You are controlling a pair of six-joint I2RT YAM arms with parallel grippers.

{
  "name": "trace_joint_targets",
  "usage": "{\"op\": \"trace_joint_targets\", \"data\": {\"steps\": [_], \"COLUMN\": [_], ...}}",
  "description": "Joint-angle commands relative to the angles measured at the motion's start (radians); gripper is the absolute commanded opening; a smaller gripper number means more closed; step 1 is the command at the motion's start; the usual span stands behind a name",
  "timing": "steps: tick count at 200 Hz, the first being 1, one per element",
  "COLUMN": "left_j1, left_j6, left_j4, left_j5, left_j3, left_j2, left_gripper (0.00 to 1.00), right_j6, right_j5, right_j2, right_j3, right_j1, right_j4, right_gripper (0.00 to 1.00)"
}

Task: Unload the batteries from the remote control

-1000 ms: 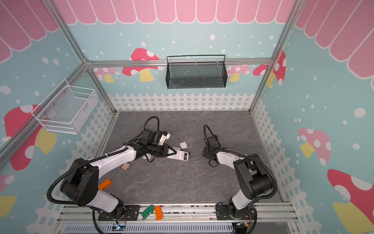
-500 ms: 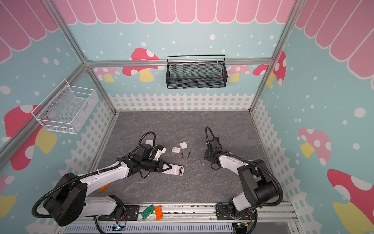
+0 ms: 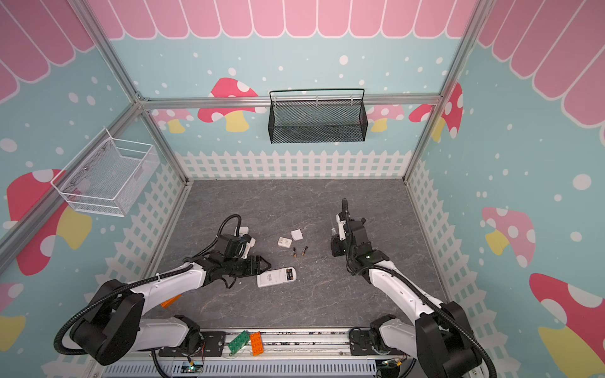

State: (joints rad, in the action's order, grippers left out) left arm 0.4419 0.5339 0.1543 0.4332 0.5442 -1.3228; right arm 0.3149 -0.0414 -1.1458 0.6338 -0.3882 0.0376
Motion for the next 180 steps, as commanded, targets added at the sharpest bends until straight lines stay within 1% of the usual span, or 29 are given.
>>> {"op": "trace_joint_targets", "data": {"steps": [1, 7, 15, 18, 33, 44, 67, 76, 88, 101, 113, 126, 139, 162, 180], "left_j1": [-0.019, -0.027, -0.027, -0.050, -0.069, -0.100, -0.165, -0.181, -0.189, -0.189, -0.190, -0.189, -0.180, -0.167, -0.157], "left_j6": [-0.066, -0.091, -0.124, -0.137, -0.219, -0.265, -0.335, -0.356, -0.392, -0.428, -0.440, -0.439, -0.422, -0.326, -0.225], "left_j4": [0.023, 0.036, 0.043, 0.045, 0.053, 0.056, 0.060, 0.060, 0.073, 0.094, 0.124, 0.144, 0.161, 0.167, 0.162], "left_j5": [-0.008, 0.005, 0.029, 0.036, 0.080, 0.123, 0.233, 0.287, 0.359, 0.390, 0.393, 0.432, 0.455, 0.488, 0.503], "left_j3": [0.037, 0.052, 0.062, 0.065, 0.094, 0.121, 0.184, 0.200, 0.216, 0.227, 0.245, 0.268, 0.292, 0.327, 0.347], "left_j2": [0.049, 0.060, 0.080, 0.089, 0.120, 0.141, 0.168, 0.173, 0.172, 0.170, 0.163, 0.157, 0.143, 0.123, 0.108], "left_gripper": [0.86, 0.88, 0.89, 0.89, 0.91, 0.91, 0.91, 0.89, 0.88, 0.87, 0.86, 0.86, 0.84, 0.83, 0.82], "right_j6": [-0.186, -0.230, -0.280, -0.300, -0.358, -0.405, -0.473, -0.503, -0.531, -0.543, -0.560, -0.590, -0.619, -0.644, -0.722], "right_j5": [-0.133, -0.177, -0.223, -0.239, -0.298, -0.349, -0.444, -0.492, -0.533, -0.547, -0.521, -0.494, -0.434, -0.300, -0.171], "right_j2": [0.043, 0.047, 0.051, 0.053, 0.059, 0.064, 0.067, 0.066, 0.062, 0.057, 0.059, 0.072, 0.090, 0.135, 0.169], "right_j3": [-0.023, -0.025, -0.027, -0.030, -0.044, -0.051, -0.077, -0.087, -0.096, -0.100, -0.103, -0.115, -0.137, -0.181, -0.203], "right_j1": [-0.006, -0.006, -0.006, -0.006, -0.006, -0.006, -0.007, -0.007, -0.011, -0.021, -0.045, -0.079, -0.115, -0.170, -0.225], "right_j4": [-0.081, -0.093, -0.101, -0.107, -0.130, -0.136, -0.165, -0.177, -0.183, -0.184, -0.184, -0.192, -0.221, -0.290, -0.316], "right_gripper": [0.03, 0.00, 0.00, 0.00, 0.00, 0.00, 0.00, 0.00, 0.00, 0.00, 0.00, 0.00, 0.00, 0.00, 0.00]}}
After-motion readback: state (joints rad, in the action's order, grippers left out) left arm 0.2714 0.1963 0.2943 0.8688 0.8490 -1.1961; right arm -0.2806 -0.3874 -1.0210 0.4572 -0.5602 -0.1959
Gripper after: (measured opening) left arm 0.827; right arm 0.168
